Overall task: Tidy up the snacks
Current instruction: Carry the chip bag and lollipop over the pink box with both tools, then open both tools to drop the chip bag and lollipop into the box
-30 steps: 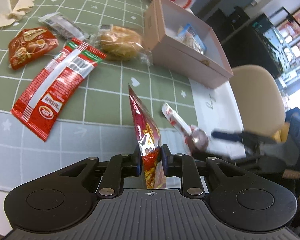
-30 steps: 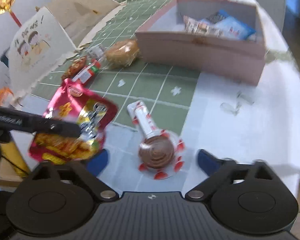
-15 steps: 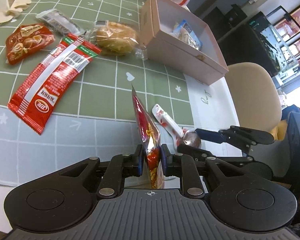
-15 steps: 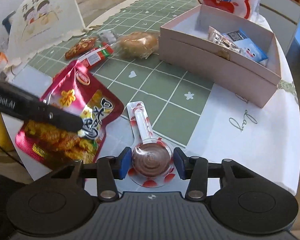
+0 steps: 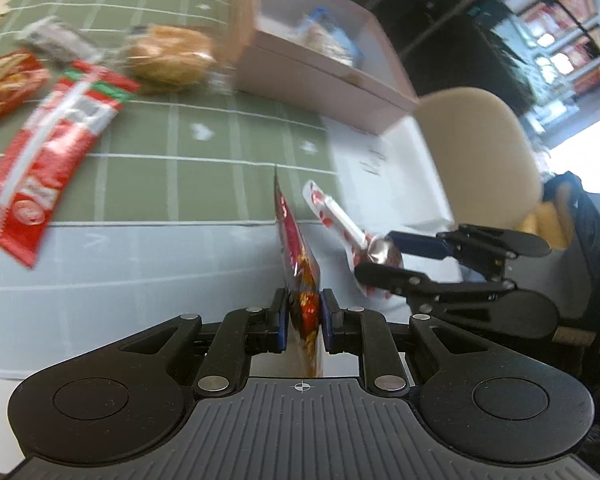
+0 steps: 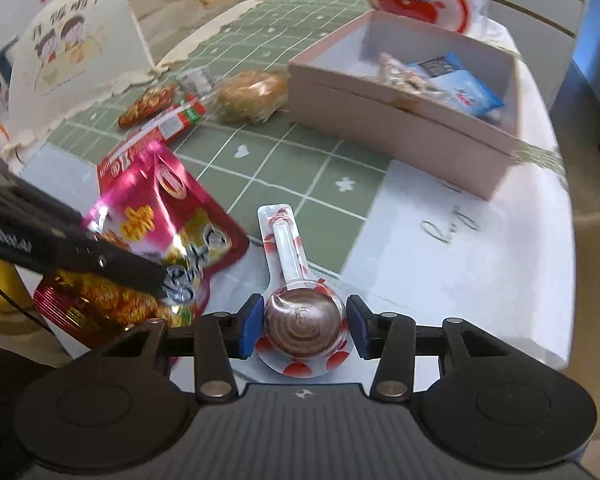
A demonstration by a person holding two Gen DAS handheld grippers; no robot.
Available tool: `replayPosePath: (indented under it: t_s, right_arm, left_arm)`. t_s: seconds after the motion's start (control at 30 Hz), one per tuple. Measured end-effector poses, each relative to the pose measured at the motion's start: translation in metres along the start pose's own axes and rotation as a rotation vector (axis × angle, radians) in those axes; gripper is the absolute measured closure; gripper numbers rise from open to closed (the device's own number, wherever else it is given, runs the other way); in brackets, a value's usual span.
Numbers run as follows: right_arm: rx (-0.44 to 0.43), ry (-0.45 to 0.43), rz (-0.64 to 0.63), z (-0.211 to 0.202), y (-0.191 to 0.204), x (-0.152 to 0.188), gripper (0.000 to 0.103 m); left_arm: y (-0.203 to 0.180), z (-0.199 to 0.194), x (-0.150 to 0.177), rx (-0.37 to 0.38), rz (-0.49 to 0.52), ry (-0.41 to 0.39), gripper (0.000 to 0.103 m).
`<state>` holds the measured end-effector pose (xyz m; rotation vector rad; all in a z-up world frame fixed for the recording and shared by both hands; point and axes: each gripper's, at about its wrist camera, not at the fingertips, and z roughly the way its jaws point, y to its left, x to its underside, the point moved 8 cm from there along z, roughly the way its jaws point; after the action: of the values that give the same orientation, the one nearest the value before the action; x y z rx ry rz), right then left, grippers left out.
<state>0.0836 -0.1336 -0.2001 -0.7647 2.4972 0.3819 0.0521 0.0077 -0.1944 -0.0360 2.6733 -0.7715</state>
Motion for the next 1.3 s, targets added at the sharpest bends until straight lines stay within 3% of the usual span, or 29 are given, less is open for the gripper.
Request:
replayPosePath:
  t_s: [0.17,0.33,0.47,0.6,0.67,0.73,0.83,0.97,1.1,1.3]
  right_arm:
    - [0.011,-0.066,0.054,-0.043,-0.021,-0.004,0.058]
    - [0.098,-0.238,0.074,-0.110,-0.052,-0.038,0.058]
    - [0.150,-0.365,0.081,-0.152,-0.069,-0.065,0.058]
    - [0.193,-0.423,0.068,-0.167,-0.083,-0.094,0.058]
    - [0.210,-0.438,0.074,-0.167,-0.088,-0.107,0.058]
    - [0.204,-0.439,0.098,-0.160,-0.092,-0.122,0.058]
    - [0.195,-0.418,0.127,-0.140,-0.089,-0.136,0.058]
    - [0.227,-0.358,0.153,-0.113,-0.088,-0.136,0.058]
    - [0.242,-0.291,0.175,-0.088,-0.092,-0.137,0.058]
    - [0.201,-0.191,0.235,-0.030,-0.100,-0.162,0.058]
  left_arm:
    - [-0.032,-0.007,-0.016,0.095,0.051,-0.045,0.084]
    - [-0.067,-0.035,-0.063,0.179,0.109,-0.159,0.084]
    - [-0.089,-0.058,-0.101,0.159,0.197,-0.247,0.084]
    - [-0.108,-0.072,-0.160,0.102,0.291,-0.360,0.084]
    - [-0.109,-0.065,-0.191,0.117,0.264,-0.390,0.084]
    - [-0.095,-0.043,-0.220,0.117,0.164,-0.402,0.083]
    - [-0.063,0.006,-0.245,0.085,0.067,-0.347,0.083]
    - [-0.020,0.044,-0.252,-0.034,0.032,-0.285,0.076]
    - [0.000,0.034,-0.241,-0.039,0.007,-0.303,0.076]
    - [0.007,0.001,-0.222,-0.182,0.075,-0.350,0.076]
